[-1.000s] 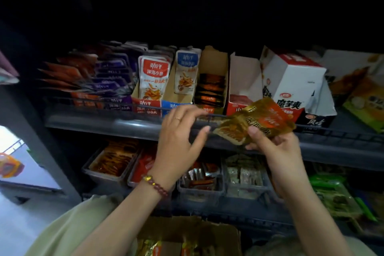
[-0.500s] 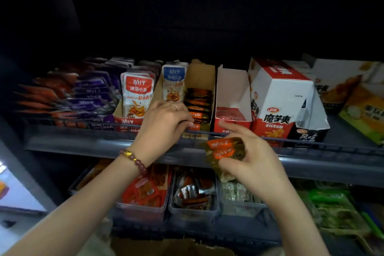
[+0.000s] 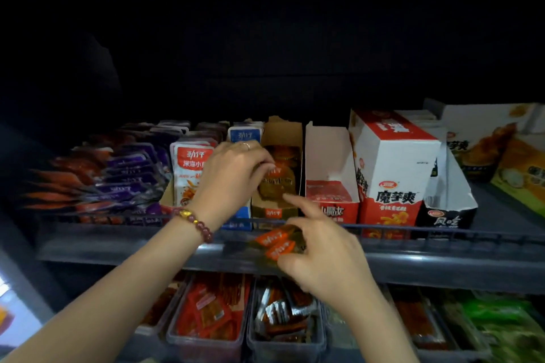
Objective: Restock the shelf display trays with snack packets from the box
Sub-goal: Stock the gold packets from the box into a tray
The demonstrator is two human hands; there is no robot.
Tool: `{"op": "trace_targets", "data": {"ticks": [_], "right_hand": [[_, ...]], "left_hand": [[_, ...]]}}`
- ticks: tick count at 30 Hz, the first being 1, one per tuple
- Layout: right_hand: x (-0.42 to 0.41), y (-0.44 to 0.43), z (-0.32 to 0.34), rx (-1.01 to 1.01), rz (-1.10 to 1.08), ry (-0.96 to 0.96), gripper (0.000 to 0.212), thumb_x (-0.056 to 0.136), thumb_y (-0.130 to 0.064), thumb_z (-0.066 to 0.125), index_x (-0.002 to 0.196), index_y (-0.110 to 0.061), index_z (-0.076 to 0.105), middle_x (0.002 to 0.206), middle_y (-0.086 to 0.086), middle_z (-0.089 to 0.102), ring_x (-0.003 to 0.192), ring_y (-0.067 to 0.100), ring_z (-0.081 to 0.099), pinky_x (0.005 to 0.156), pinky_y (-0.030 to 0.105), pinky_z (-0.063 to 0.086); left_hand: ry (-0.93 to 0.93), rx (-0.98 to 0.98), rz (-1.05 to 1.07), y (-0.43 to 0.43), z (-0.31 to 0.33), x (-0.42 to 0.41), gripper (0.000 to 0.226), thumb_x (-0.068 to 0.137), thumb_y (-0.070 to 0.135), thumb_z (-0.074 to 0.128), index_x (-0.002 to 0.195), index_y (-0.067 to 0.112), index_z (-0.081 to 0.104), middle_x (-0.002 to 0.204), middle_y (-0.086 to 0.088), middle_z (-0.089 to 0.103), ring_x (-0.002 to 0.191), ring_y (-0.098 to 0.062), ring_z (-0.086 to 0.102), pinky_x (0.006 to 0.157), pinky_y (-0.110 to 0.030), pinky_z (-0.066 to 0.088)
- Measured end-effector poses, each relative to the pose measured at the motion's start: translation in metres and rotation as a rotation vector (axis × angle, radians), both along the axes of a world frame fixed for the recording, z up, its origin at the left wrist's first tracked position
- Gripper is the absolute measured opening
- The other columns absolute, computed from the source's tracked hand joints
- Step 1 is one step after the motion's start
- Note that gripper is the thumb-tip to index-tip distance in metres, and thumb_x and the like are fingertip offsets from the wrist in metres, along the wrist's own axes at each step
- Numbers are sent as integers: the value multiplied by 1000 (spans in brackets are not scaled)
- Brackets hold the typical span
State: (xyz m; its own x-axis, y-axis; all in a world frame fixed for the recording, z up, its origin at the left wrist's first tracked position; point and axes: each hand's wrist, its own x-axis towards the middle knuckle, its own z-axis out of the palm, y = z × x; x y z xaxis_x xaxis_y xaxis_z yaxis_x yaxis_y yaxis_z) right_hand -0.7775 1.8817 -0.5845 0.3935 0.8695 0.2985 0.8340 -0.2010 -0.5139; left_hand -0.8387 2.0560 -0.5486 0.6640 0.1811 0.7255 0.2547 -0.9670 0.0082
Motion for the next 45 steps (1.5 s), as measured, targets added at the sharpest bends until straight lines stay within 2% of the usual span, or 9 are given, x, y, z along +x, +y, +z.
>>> {"op": "trace_targets", "data": {"ticks": [3, 8, 13, 15, 19, 27, 36, 41, 45], "right_hand": [[0, 9, 1, -76, 19, 43, 6, 79, -38, 60, 77, -33, 57, 136, -37, 26, 88, 0, 53, 59, 17, 30], [0, 21, -1, -65, 37, 125, 23, 76, -36, 62, 59, -28, 49, 115, -29, 36, 70, 3, 53, 54, 22, 29], [4, 21, 2, -105, 32, 189, 17, 71, -31, 66, 62, -22, 55, 116, -37, 33, 70, 1, 55, 55, 20, 32], [4, 20, 2, -118, 35, 212, 14, 70, -29, 66, 64, -21, 56, 116, -41, 31, 74, 0, 57, 58, 19, 36], [3, 20, 1, -104, 60, 197, 15, 70, -30, 65, 64, -18, 58, 117, -40, 29, 76, 1, 58, 63, 19, 42], [3, 20, 1, -89, 78, 212, 16, 70, -26, 65, 71, -10, 64, 119, -37, 31, 71, 6, 60, 70, 31, 51], [3, 19, -1, -47, 73, 243, 16, 70, -26, 67, 59, -18, 58, 120, -42, 28, 75, 2, 59, 69, 26, 49], [1, 13, 4, 372, 48, 594, 24, 62, -2, 72, 66, -25, 67, 116, -29, 48, 91, 8, 63, 68, 29, 55], [11, 8, 31, 832, 20, 883, 30, 58, -1, 73, 81, -19, 65, 83, -12, 68, 81, 4, 65, 68, 18, 51]], "left_hand": [[28, 81, -6, 4, 0, 3, 12, 84, 23, 65, 91, 16, 70, 89, 2, 68, 83, -16, 65, 80, -34, 46], [-61, 97, 20, 10, -3, 8, 28, 75, 18, 72, 100, 19, 59, 102, -1, 59, 95, -18, 55, 81, -30, 43], [26, 88, 6, 5, 4, 23, 27, 68, -4, 71, 77, 17, 57, 75, 3, 58, 63, -14, 56, 51, -27, 47], [145, 29, 90, 3, 3, 27, 19, 82, 11, 66, 98, 22, 63, 90, 3, 65, 75, -13, 63, 59, -25, 50], [325, -74, 119, 10, -5, 36, 70, 87, 38, 61, 148, 24, 28, 143, 2, 40, 122, -18, 46, 99, -32, 40], [528, -14, 166, 14, -13, 29, 62, 92, 51, 48, 148, 38, 24, 151, 5, 16, 139, -16, 19, 113, -49, 3], [518, -69, 206, 10, -14, 29, 68, 93, 52, 41, 151, 33, 12, 151, 1, 15, 142, -17, 12, 112, -51, -1], [469, -91, 114, 16, -10, 16, 60, 96, 51, 39, 150, 33, 20, 154, 8, 17, 143, -9, 7, 114, -46, -4], [505, -154, 111, 20, -11, 7, 58, 97, 40, 42, 150, 33, 21, 158, 10, 13, 144, -8, -2, 114, -47, -7]]}}
